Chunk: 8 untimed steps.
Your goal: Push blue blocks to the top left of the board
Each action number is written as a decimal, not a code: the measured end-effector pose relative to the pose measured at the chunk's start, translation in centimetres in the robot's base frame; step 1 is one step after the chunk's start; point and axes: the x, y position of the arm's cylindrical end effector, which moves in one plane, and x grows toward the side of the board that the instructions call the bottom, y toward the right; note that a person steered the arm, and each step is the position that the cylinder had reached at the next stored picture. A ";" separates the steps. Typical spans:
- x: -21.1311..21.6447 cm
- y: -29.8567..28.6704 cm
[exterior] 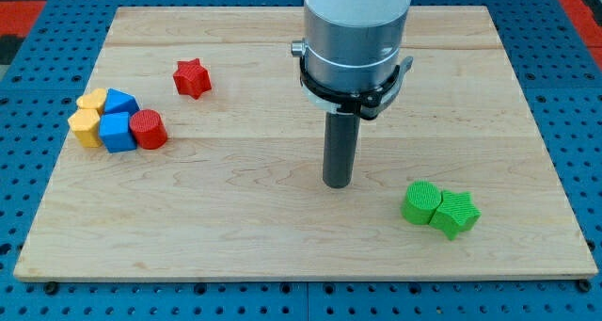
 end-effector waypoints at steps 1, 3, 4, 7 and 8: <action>-0.3 0.1; 2.8 -11.9; 0.5 -19.6; -5.2 -25.0; -7.0 -27.4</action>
